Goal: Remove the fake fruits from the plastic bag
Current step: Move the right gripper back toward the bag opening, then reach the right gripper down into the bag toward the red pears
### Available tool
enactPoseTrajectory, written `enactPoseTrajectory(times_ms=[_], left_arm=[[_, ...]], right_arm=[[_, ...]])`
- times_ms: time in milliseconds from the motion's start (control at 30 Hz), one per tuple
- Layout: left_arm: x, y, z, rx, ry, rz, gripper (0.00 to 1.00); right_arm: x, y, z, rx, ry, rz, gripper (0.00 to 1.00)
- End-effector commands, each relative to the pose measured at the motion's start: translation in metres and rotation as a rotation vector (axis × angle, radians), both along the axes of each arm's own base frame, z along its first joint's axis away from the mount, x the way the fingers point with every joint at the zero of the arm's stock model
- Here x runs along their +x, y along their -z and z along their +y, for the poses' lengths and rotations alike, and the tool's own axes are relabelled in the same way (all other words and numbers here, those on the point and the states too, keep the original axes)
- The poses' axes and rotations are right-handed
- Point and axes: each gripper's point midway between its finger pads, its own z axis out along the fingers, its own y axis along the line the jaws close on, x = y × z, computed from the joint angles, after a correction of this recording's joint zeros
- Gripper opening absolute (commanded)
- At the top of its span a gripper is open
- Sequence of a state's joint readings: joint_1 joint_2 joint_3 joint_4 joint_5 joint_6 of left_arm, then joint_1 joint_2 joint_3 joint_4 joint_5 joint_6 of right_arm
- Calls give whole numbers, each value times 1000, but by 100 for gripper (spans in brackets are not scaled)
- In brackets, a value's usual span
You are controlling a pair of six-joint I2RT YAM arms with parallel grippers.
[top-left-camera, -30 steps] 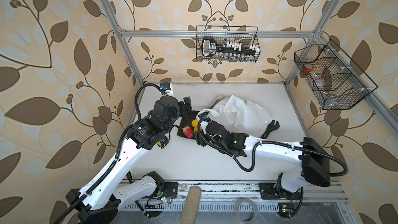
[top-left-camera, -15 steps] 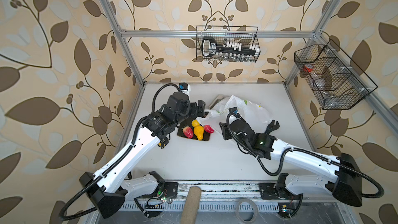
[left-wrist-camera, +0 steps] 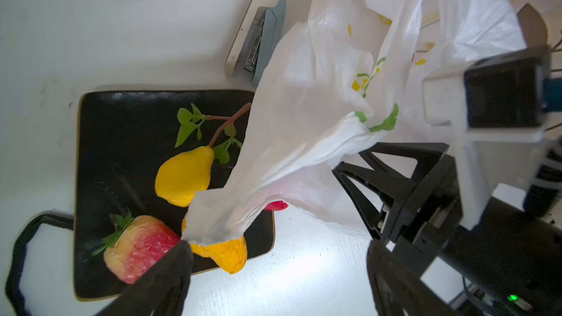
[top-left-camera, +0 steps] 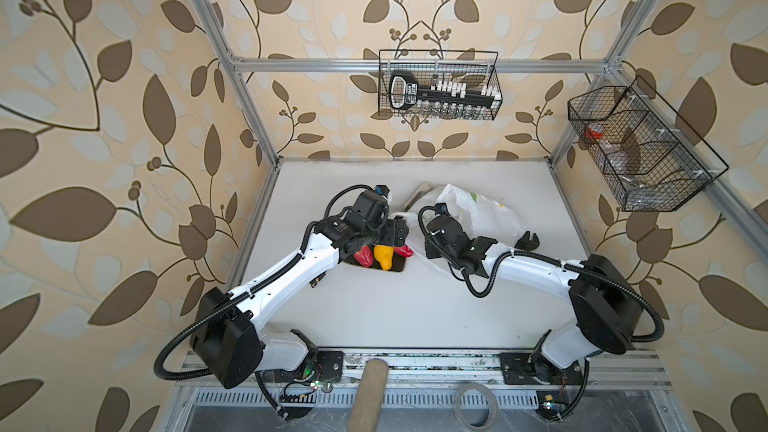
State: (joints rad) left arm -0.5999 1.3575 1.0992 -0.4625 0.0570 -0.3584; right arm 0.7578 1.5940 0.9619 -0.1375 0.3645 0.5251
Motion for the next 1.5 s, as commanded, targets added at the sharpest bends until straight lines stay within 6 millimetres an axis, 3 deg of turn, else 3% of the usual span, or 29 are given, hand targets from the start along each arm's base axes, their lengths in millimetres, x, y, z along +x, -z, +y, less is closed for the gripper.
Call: enactPoseTrajectory(times_ms=[0,267,333,500,667,767,933,1067,1267,1300,1333,1400,1467], left_arm=[[14,-2,-12,-25,67,-45,81],[34,7,-20,13,84,-77,34],[33,3,-20,15,91,-82,31],[20,-41,-15,-11,130,-160,38],[4,-65,9,67,137,-234,71],[4,-61,19,159,167,-257,83],[9,-23,17,205,289,-164,92],[22,-5,18,206,318,-138,94],[15,-8,-4,86,430,-151,93],[16,-9,-6,76,428,-160,91],[20,5,-7,82,426,-124,88],[24,15,-9,86,426,-97,78],[29,21,-12,84,428,-82,63]], right_arm=[[6,1,-3,3,-27,-12,44],[-9,-16,-29,18,-35,-44,43],[-11,-19,-44,29,-16,-50,43],[-24,-28,-46,64,-55,-62,43],[-28,-30,-44,80,-74,-60,43],[-27,-27,-51,48,-57,-56,43],[-27,-30,-53,45,-55,-62,42],[-28,-35,-54,52,-55,-72,42],[-34,-37,-58,60,-54,-77,42],[-35,-38,-58,62,-58,-78,42],[-36,-40,-58,66,-64,-83,42],[-38,-45,-58,70,-80,-100,42],[-40,-53,-59,66,-102,-129,42]])
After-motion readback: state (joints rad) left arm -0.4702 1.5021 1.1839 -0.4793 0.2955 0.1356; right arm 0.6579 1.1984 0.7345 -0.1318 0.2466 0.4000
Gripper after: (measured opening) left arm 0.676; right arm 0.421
